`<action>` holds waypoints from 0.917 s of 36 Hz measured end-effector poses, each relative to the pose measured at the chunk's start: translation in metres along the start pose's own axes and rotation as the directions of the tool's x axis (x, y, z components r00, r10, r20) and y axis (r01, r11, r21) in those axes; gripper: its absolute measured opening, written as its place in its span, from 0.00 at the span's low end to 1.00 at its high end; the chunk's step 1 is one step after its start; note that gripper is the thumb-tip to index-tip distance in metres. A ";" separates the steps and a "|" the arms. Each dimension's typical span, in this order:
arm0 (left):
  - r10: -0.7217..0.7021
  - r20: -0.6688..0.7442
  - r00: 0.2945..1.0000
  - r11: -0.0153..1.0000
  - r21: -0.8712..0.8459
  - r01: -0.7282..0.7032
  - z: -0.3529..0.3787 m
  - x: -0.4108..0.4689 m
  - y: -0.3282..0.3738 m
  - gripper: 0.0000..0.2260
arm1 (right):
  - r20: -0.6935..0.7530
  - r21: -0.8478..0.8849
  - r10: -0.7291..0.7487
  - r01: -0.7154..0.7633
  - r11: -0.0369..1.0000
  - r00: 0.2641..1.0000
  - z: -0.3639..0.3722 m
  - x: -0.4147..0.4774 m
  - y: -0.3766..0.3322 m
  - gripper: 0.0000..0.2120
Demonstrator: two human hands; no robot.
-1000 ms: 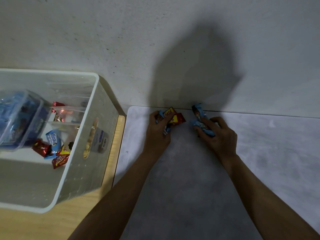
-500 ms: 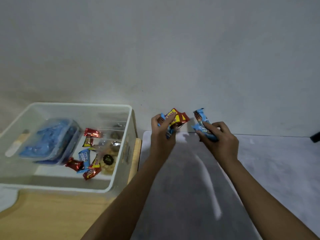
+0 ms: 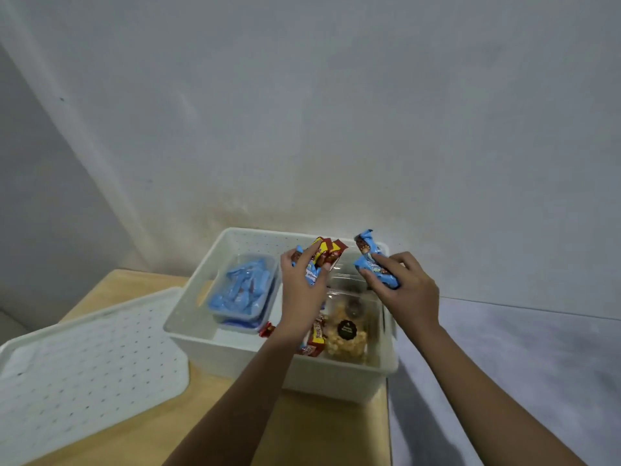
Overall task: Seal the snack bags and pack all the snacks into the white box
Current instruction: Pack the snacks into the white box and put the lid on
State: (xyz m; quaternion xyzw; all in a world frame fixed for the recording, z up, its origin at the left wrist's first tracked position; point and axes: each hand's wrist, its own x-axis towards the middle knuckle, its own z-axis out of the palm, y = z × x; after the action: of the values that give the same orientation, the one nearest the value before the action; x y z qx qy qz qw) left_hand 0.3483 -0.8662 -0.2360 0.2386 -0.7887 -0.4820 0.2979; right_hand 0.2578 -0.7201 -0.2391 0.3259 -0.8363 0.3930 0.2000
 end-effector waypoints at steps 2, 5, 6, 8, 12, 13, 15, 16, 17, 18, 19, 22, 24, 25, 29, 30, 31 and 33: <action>-0.044 0.003 0.999 0.999 0.006 0.044 -0.013 0.001 -0.015 0.18 | 0.036 0.002 0.061 -0.061 0.998 0.998 0.016 -0.004 -0.017 0.16; -0.127 0.021 0.992 0.992 0.006 0.127 -0.026 0.003 -0.034 0.18 | 0.079 0.004 0.150 -0.151 0.989 0.986 0.036 -0.011 -0.037 0.17; -0.157 0.030 0.987 0.988 0.000 0.157 -0.029 0.004 -0.039 0.18 | 0.087 0.009 0.177 -0.179 0.984 0.980 0.042 -0.013 -0.042 0.18; -0.208 0.053 0.977 0.978 -0.021 0.209 -0.033 0.005 -0.045 0.19 | 0.108 0.057 0.241 -0.248 0.967 0.964 0.050 -0.016 -0.051 0.18; -0.276 0.087 0.957 0.960 -0.031 0.280 -0.040 0.009 -0.056 0.18 | 0.209 0.098 0.343 -0.369 0.924 0.916 0.063 -0.018 -0.060 0.21; -0.287 0.107 0.952 0.956 -0.027 0.292 -0.043 0.010 -0.061 0.18 | 0.241 0.097 0.356 -0.388 0.917 0.903 0.066 -0.018 -0.059 0.21; -0.316 0.181 0.931 0.945 -0.020 0.325 -0.047 0.012 -0.067 0.20 | 0.293 0.128 0.372 -0.422 0.898 0.881 0.068 -0.018 -0.059 0.19; -0.337 0.226 0.914 0.936 -0.022 0.350 -0.049 0.012 -0.069 0.23 | 0.314 0.150 0.375 -0.436 0.887 0.872 0.068 -0.017 -0.059 0.18; -0.365 0.265 0.892 0.922 -0.031 0.386 -0.050 0.013 -0.072 0.28 | 0.340 0.174 0.374 -0.449 0.876 0.863 0.066 -0.015 -0.060 0.16; -0.383 0.308 0.871 0.908 -0.048 0.417 -0.052 0.014 -0.071 0.30 | 0.371 0.193 0.374 -0.464 0.864 0.850 0.064 -0.013 -0.062 0.16; -0.392 0.348 0.852 0.895 -0.069 0.440 -0.055 0.014 -0.068 0.30 | 0.404 0.209 0.369 -0.477 0.854 0.837 0.062 -0.012 -0.064 0.15; -0.392 0.434 0.811 0.876 -0.094 0.473 -0.062 0.013 -0.056 0.25 | 0.497 0.239 0.352 -0.515 0.823 0.793 0.053 -0.006 -0.069 0.16; -0.374 0.446 0.813 0.892 -0.067 0.447 -0.064 0.009 -0.048 0.25 | 0.517 0.226 0.327 -0.494 0.839 0.791 0.048 -0.002 -0.072 0.15; -0.378 0.441 0.814 0.895 -0.053 0.444 -0.065 0.007 -0.047 0.27 | 0.513 0.219 0.318 -0.480 0.849 0.797 0.046 0.000 -0.073 0.15; -0.388 0.422 0.819 0.907 0.015 0.422 -0.074 0.002 -0.028 0.27 | 0.513 0.209 0.273 -0.427 0.880 0.813 0.041 0.005 -0.078 0.13; -0.379 0.422 0.823 0.912 0.022 0.409 -0.076 0.000 -0.023 0.26 | 0.516 0.212 0.257 -0.412 0.886 0.817 0.040 0.007 -0.080 0.13; -0.359 0.425 0.831 0.922 0.027 0.385 -0.078 0.000 -0.022 0.25 | 0.514 0.216 0.243 -0.398 0.892 0.823 0.039 0.008 -0.082 0.13; -0.325 0.434 0.840 0.941 0.054 0.335 -0.081 0.000 -0.021 0.23 | 0.500 0.222 0.220 -0.369 0.902 0.838 0.038 0.011 -0.087 0.12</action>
State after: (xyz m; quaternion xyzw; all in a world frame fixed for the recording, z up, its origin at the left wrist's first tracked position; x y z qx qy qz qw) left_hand 0.4072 -0.9248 -0.2256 0.2530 -0.7764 -0.5765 0.0290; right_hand 0.3084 -0.7956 -0.2101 0.3031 -0.8276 0.4561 -0.1228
